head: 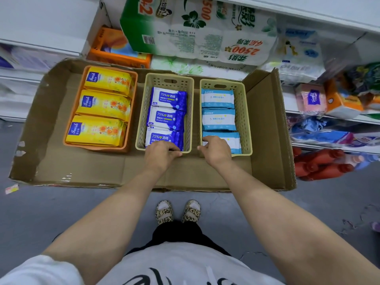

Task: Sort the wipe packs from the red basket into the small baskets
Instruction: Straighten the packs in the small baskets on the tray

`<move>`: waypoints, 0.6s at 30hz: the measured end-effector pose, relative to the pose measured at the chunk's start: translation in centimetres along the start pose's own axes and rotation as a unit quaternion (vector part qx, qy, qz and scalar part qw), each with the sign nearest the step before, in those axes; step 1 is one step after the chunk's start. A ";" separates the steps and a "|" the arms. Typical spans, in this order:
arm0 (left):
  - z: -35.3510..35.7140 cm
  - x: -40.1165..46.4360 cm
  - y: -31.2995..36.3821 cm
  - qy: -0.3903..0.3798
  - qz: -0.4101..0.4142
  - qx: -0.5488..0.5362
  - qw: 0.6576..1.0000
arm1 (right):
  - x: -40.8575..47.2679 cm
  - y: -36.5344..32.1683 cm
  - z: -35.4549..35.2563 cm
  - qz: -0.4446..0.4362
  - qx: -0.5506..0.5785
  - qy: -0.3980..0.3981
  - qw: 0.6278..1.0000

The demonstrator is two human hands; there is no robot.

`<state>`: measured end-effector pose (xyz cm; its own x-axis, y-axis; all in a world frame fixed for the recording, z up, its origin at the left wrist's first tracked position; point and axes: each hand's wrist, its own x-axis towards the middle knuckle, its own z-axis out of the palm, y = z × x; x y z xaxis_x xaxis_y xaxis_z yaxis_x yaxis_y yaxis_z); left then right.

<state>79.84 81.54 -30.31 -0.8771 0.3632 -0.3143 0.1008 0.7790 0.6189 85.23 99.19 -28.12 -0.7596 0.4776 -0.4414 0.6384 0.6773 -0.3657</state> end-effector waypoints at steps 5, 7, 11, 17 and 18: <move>0.1 0.0 0.1 -0.006 -0.002 0.013 1.000 | -0.1 0.0 -0.1 0.000 0.004 -0.005 1.000; 0.1 -0.1 0.1 -0.007 -0.004 0.014 1.000 | -0.2 0.0 -0.1 0.003 0.007 -0.008 1.000; 0.1 0.0 0.1 -0.007 -0.007 0.014 1.000 | -0.2 0.1 -0.1 0.002 0.012 -0.009 1.000; 0.3 0.0 0.1 -0.001 -0.008 0.020 1.000 | -0.3 0.1 -0.2 0.001 0.014 -0.010 1.000; 0.3 0.0 0.1 0.002 -0.008 0.020 1.000 | -0.3 0.1 -0.1 -0.001 0.013 -0.010 1.000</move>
<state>79.99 81.78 -30.51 -0.8809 0.3482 -0.3207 0.1056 0.8048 0.5840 85.51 99.23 -27.93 -0.7581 0.4652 -0.4571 0.6405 0.6629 -0.3877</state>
